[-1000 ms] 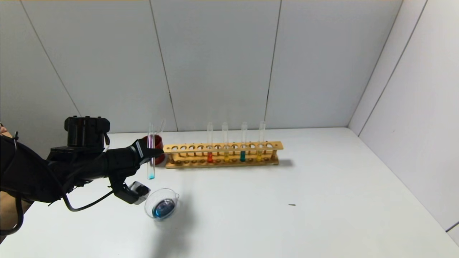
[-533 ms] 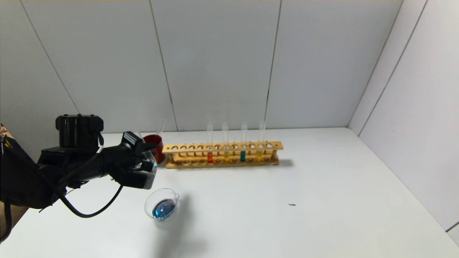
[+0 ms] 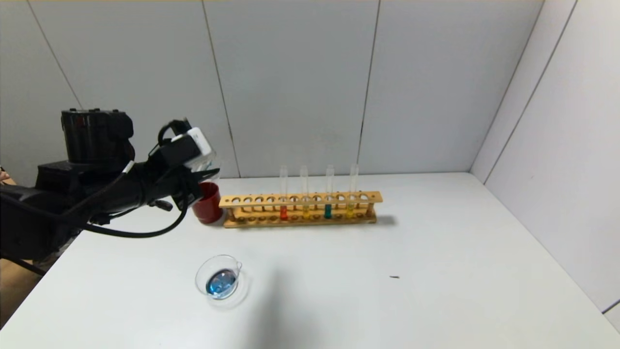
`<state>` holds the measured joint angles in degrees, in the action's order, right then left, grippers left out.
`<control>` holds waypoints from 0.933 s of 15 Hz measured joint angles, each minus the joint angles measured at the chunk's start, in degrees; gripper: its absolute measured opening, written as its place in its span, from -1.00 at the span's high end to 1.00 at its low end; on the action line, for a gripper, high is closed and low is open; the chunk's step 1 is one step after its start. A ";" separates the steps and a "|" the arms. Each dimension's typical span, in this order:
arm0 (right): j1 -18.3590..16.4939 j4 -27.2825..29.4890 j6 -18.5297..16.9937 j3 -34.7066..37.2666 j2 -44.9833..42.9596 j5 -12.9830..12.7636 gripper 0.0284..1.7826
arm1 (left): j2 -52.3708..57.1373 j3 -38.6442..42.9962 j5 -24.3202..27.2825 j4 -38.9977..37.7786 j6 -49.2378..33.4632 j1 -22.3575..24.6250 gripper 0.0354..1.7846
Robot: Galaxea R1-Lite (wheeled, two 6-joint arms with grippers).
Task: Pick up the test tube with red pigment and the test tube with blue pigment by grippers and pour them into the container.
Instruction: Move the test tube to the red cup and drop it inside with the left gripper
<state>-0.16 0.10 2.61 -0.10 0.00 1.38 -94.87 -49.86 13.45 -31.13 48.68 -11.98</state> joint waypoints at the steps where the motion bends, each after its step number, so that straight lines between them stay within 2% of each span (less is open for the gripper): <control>1: 0.00 0.00 0.00 0.00 0.00 0.00 -0.96 | 0.27 -3.11 0.27 2.65 -7.94 -0.20 0.66; 3: 0.00 0.00 0.00 0.00 0.00 0.00 -0.96 | 0.22 -7.63 0.91 6.14 -21.72 0.20 0.66; 5: -0.02 0.00 0.00 0.00 0.00 0.00 -0.96 | -0.96 -10.09 1.21 6.56 -29.06 2.93 0.66; 9: -0.02 0.00 0.00 0.00 0.00 0.00 -0.96 | -5.88 -14.12 1.32 4.24 -35.38 7.94 0.66; 14: 0.00 0.00 0.00 0.00 0.00 -0.01 -0.96 | -15.21 -17.03 1.22 -1.69 -36.50 9.56 0.66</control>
<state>-0.16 0.10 2.61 -0.10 0.00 1.37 -110.08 -66.89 14.67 -32.83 12.18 -2.43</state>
